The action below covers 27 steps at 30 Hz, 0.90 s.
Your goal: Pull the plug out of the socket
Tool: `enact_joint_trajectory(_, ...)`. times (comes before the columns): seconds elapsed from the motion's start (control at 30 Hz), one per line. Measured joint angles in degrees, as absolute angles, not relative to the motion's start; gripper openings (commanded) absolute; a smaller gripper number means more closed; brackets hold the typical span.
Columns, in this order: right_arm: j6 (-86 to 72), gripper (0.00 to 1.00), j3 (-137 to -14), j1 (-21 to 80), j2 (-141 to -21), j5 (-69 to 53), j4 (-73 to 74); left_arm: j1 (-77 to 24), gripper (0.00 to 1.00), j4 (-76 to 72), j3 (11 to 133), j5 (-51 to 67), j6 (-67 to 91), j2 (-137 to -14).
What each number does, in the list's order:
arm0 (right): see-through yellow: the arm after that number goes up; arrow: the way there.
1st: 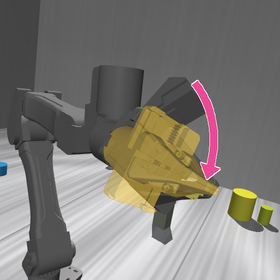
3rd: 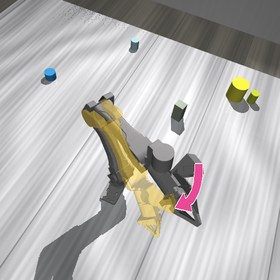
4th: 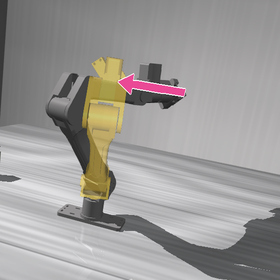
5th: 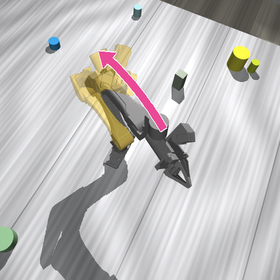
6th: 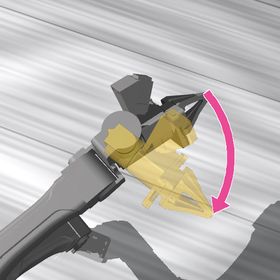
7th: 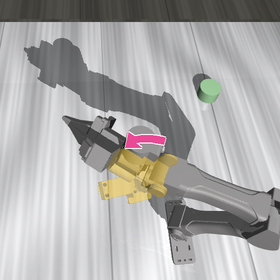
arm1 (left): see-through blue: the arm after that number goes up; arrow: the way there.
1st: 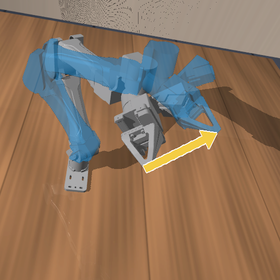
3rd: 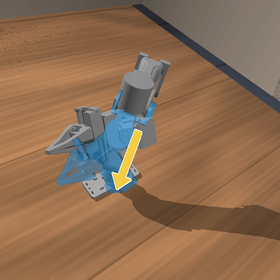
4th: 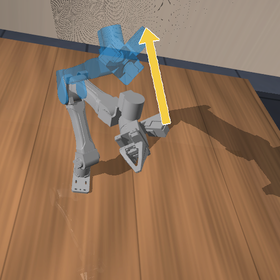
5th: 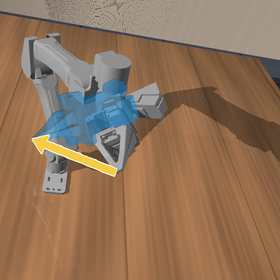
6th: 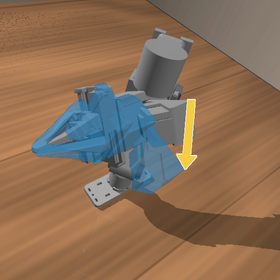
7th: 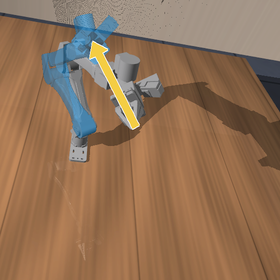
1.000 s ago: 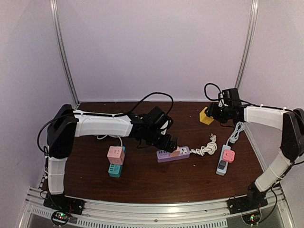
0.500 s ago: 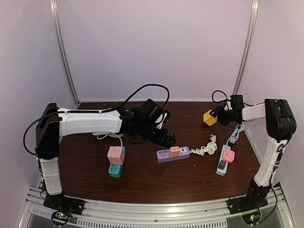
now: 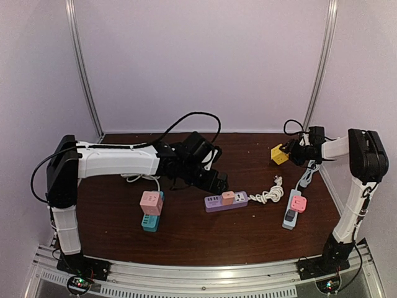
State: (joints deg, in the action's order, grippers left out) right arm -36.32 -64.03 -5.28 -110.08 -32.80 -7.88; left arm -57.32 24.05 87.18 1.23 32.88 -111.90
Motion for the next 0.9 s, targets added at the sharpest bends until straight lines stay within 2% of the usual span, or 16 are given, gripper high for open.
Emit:
enact_joint_trajectory(0.33,-34.68,0.71,-63.48,-5.3,-110.08,-32.91,-6.33,-57.32,0.98,23.59,86.21,1.23,32.93,-111.9)
enact_joint_trajectory(0.57,-32.47,0.74,-63.35,-5.5,-109.12,-30.7,-3.99,-57.32,0.98,23.38,85.86,1.26,32.95,-111.9)
enact_joint_trajectory(0.73,-31.05,0.69,-63.2,-5.72,-107.7,-27.92,-1.52,-57.32,0.98,22.35,85.6,1.28,32.95,-111.9)
enact_joint_trajectory(0.9,-29.82,0.53,-62.46,-5.96,-106.08,-25.02,1.19,-57.32,0.98,22.26,85.49,1.28,32.95,-111.9)
